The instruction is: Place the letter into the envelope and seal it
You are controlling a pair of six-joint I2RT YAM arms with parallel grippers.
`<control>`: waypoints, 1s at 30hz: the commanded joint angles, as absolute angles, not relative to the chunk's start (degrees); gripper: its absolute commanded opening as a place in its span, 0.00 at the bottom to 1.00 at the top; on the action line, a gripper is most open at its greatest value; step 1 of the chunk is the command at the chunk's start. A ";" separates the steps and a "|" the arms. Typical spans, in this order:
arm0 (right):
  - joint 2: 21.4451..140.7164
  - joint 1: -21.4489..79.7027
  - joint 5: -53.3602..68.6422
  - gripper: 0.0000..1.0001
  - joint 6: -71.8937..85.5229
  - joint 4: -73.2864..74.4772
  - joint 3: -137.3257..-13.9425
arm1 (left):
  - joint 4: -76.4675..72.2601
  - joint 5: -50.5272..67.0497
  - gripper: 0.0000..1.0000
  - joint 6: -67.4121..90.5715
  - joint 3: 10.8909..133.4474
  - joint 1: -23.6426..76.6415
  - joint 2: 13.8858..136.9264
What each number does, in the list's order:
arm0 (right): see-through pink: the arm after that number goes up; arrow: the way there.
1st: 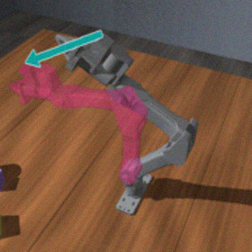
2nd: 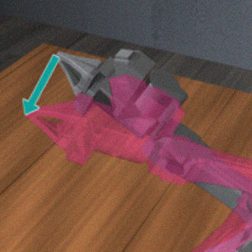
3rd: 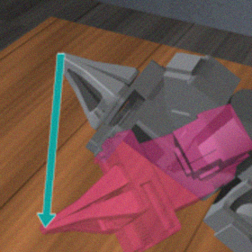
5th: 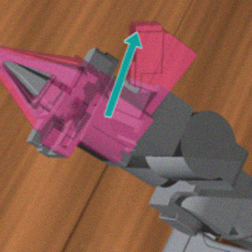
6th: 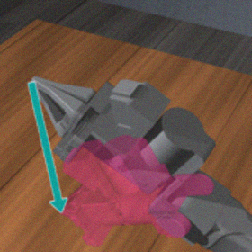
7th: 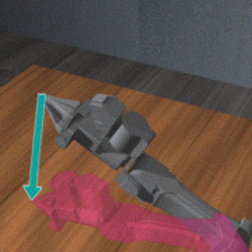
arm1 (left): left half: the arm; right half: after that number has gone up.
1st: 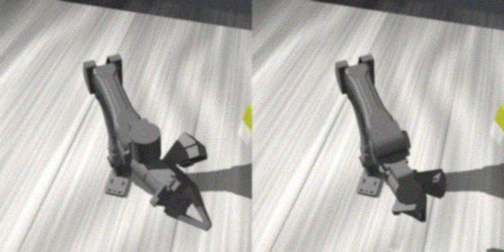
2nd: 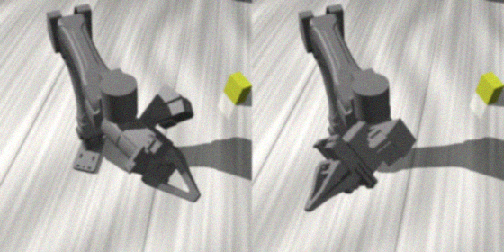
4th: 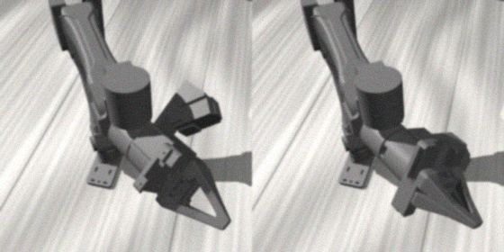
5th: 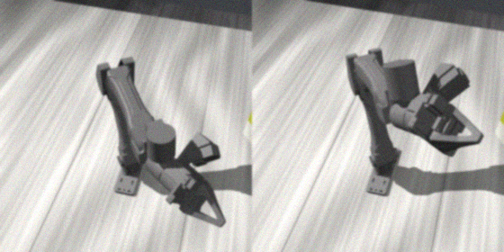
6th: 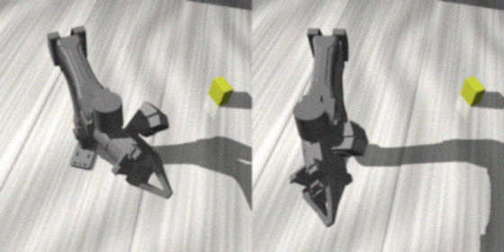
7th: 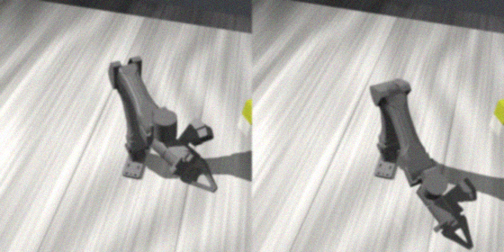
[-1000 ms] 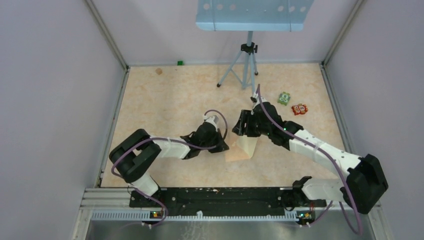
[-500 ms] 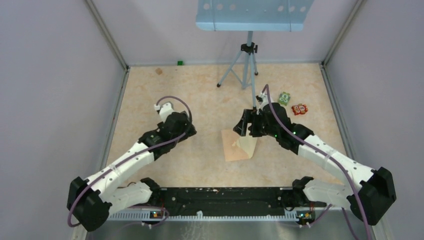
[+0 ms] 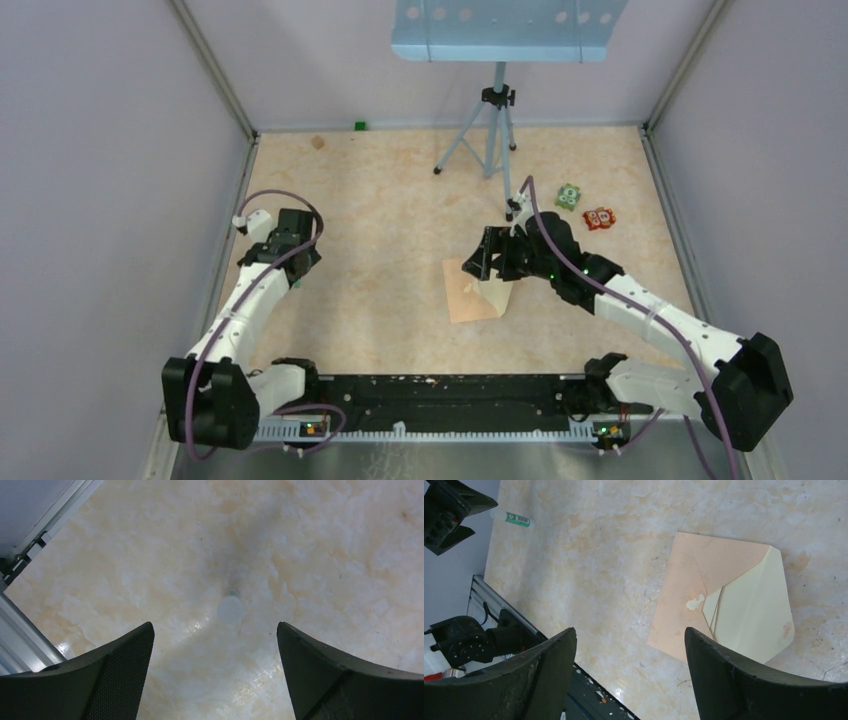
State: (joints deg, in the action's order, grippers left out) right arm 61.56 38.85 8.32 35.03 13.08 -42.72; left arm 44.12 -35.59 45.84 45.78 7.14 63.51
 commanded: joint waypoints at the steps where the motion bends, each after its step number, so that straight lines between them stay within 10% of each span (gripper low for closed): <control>1: 59.69 38.49 9.60 0.78 34.63 10.25 -42.11 | 39.32 -34.03 0.96 41.35 49.14 2.78 66.96; 30: 61.60 38.47 9.40 0.78 34.46 8.87 -40.37 | 32.22 -29.30 0.46 47.91 44.84 0.86 78.94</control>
State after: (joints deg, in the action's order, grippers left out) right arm 61.32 38.85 9.52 35.00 11.40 -40.75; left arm 34.46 -29.12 46.41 45.50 1.39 78.39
